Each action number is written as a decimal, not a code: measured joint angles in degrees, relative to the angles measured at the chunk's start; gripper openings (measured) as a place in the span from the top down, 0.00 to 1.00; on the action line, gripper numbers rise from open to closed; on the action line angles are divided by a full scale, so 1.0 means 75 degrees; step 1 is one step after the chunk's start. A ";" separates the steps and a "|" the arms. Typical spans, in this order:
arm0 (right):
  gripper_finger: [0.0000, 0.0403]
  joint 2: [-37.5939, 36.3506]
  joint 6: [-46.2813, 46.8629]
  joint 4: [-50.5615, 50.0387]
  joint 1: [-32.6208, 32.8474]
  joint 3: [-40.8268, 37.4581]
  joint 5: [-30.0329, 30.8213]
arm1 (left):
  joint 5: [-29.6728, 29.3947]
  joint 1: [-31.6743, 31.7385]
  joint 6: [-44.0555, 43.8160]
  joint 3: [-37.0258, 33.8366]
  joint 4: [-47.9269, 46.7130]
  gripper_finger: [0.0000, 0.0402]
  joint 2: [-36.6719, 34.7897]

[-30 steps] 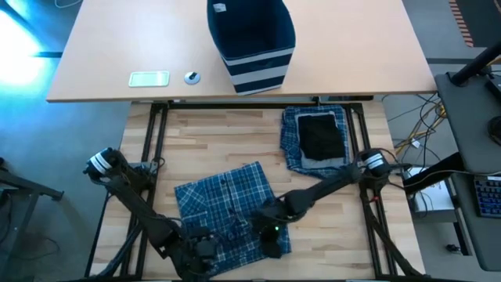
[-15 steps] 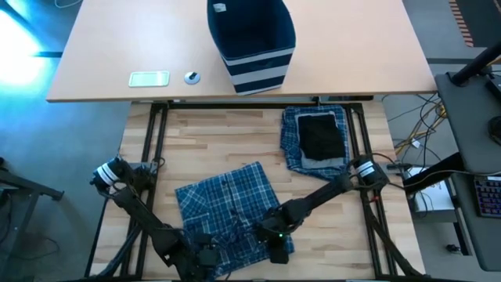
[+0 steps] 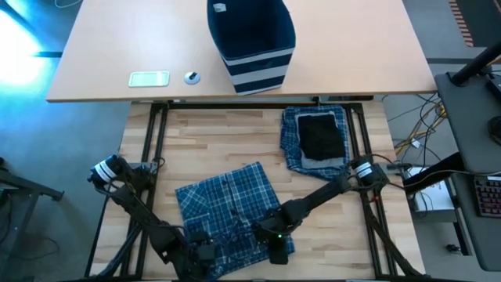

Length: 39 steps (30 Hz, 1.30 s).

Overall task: Fold Laundry from Bin
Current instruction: Fold the blue patterned long sleeve

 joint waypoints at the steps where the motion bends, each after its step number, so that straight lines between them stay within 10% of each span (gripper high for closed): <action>1: 0.98 0.0020 0.0092 0.0009 -0.0007 0.0000 -0.0030 | -0.0003 0.0001 -0.0113 -0.0056 -0.0006 0.69 -0.0023; 13: 0.90 -0.1685 0.0312 -0.0665 -0.0372 0.0600 -0.0044 | -0.0938 0.0327 -0.0399 -0.0059 -0.2470 0.69 -0.2401; 20: 0.68 -0.2618 -0.1450 -0.1661 -0.1776 0.0574 0.0598 | -0.0429 0.2161 -0.0435 -0.1232 -0.3314 0.62 -0.4319; 31: 0.34 -0.2151 -0.4250 -0.1991 -0.4304 0.0551 0.0788 | 0.0816 0.4675 0.0229 -0.3683 -0.3482 0.31 -0.6127; 39: 0.26 -0.1060 -0.5960 -0.1472 -0.5281 0.0556 0.0162 | 0.1147 0.5647 0.1914 -0.4604 -0.3353 0.28 -0.6138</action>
